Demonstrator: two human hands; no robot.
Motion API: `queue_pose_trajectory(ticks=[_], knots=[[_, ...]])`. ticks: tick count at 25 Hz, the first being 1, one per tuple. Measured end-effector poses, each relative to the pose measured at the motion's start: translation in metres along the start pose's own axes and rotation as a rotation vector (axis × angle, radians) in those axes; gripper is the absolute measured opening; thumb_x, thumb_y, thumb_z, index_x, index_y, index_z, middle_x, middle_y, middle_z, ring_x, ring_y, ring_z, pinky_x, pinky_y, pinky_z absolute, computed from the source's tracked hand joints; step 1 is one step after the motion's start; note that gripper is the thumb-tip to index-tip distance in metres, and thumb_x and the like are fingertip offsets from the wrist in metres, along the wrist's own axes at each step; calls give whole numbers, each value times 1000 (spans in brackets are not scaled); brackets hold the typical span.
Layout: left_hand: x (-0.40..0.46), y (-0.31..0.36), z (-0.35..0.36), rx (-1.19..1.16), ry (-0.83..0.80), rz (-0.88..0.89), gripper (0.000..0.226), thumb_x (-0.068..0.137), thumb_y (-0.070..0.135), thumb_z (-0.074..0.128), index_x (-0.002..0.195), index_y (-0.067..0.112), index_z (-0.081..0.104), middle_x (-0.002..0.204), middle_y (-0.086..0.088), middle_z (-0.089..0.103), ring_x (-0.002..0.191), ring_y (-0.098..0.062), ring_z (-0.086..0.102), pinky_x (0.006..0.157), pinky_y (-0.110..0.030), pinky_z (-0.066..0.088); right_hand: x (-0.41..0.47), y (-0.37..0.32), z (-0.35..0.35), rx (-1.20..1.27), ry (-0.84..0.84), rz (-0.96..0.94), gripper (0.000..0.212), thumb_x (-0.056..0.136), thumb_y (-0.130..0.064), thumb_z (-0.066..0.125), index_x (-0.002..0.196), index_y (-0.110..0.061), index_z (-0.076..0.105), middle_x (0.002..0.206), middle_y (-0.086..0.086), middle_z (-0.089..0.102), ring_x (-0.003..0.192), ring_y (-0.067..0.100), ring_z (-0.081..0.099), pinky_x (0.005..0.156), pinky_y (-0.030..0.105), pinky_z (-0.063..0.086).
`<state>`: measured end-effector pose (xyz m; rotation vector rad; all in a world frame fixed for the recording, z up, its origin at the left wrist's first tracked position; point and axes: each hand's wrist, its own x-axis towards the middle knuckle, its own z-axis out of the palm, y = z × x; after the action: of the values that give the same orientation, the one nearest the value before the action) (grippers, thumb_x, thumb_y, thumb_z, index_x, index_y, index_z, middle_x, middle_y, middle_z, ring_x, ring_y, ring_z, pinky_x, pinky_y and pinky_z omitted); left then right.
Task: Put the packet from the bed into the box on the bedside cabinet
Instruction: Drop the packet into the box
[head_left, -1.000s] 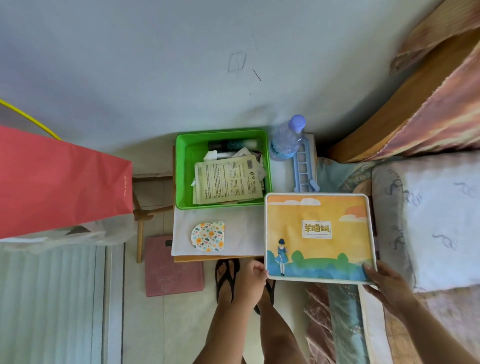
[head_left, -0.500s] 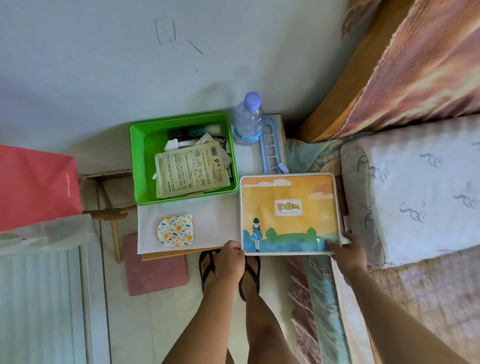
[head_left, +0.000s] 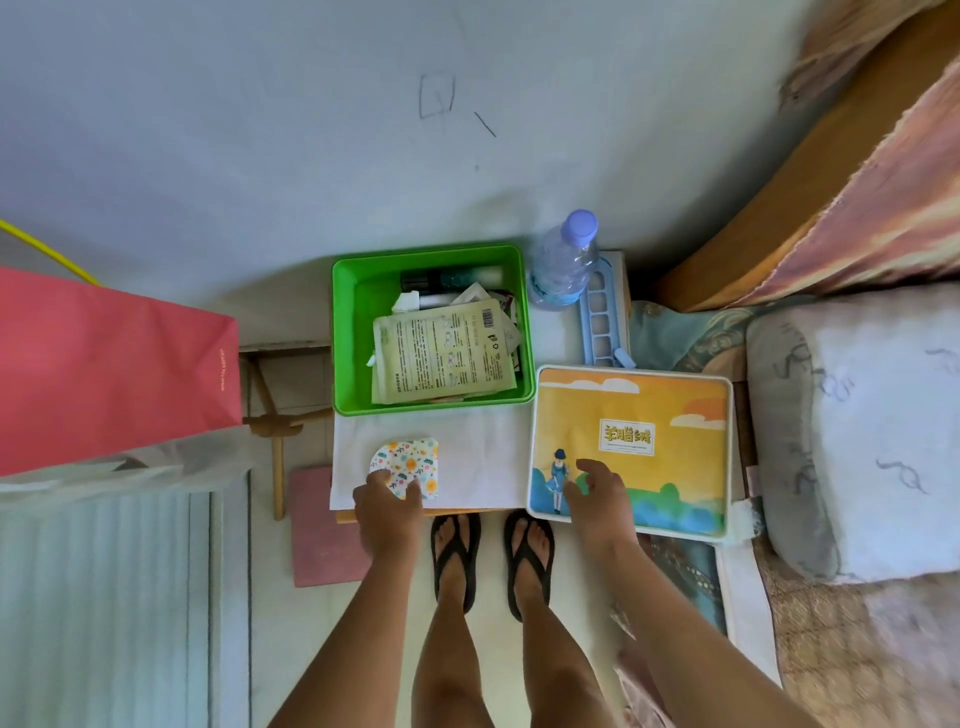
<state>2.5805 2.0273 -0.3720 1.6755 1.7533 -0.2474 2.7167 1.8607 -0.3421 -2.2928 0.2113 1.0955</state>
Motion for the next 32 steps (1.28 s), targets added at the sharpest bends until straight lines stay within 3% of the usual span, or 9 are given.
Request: queue_pose_trajectory(ticks=[5, 11, 13, 15, 17, 20, 23, 29, 32], knots=[[38, -6, -10, 176, -7, 38, 68, 73, 36, 76, 126, 8, 43, 129, -20, 48, 119, -37, 47, 90, -49, 46, 6, -23, 33, -168, -145, -50, 40, 91, -13, 48, 131, -15, 50, 133, 13, 52, 118, 28, 51, 89, 28, 41], [47, -2, 8, 149, -78, 5, 65, 66, 35, 80, 116, 10, 47, 118, -14, 56, 109, -35, 55, 91, -45, 41, 10, -32, 42, -359, -139, -133, 39, 92, -17, 45, 131, -19, 49, 133, 8, 52, 120, 28, 49, 98, 37, 45], [49, -5, 6, 46, -160, 7, 48, 71, 31, 77, 107, 7, 57, 110, -14, 63, 102, -34, 60, 91, -44, 46, 10, -35, 42, -421, -140, -151, 39, 92, -18, 43, 131, -19, 49, 132, 9, 52, 120, 28, 50, 97, 36, 44], [41, -8, -4, -167, -230, 47, 29, 75, 22, 74, 93, 4, 61, 99, -15, 68, 94, -34, 65, 76, -40, 54, 7, -38, 40, -484, -141, -165, 39, 92, -19, 42, 131, -19, 48, 133, 8, 51, 122, 27, 47, 98, 36, 42], [29, -6, -19, -330, -306, 88, 18, 80, 17, 71, 91, 8, 59, 96, -14, 68, 90, -28, 67, 60, -28, 52, 4, -41, 37, -551, -142, -171, 39, 93, -18, 41, 131, -20, 48, 134, 8, 50, 124, 26, 44, 101, 36, 39], [20, 17, -44, -460, -391, 201, 18, 82, 26, 69, 93, 15, 60, 95, -3, 70, 89, -18, 69, 58, -20, 53, -2, -47, 30, -578, -139, -159, 39, 93, -19, 40, 131, -21, 48, 135, 6, 50, 125, 25, 43, 103, 37, 39], [28, 59, -63, -593, -356, 260, 25, 85, 29, 65, 102, 12, 60, 96, 1, 68, 88, -12, 67, 52, -13, 53, -8, -53, 21, -650, -147, -164, 38, 94, -21, 38, 131, -22, 46, 135, 4, 49, 125, 23, 44, 100, 36, 40], [80, 127, -45, -544, -351, 126, 29, 94, 11, 50, 121, 0, 51, 113, -14, 57, 105, -32, 59, 58, -26, 54, 1, -53, 14, -687, -145, -175, 41, 94, -20, 35, 134, -23, 43, 134, 1, 50, 124, 20, 45, 100, 33, 39], [95, 133, -32, -370, -395, 118, 30, 94, 12, 50, 120, -2, 53, 123, -21, 59, 109, -37, 58, 78, -41, 55, 10, -51, 14, -713, -139, -170, 39, 94, -19, 36, 132, -21, 45, 133, 3, 50, 123, 21, 45, 99, 33, 41]])
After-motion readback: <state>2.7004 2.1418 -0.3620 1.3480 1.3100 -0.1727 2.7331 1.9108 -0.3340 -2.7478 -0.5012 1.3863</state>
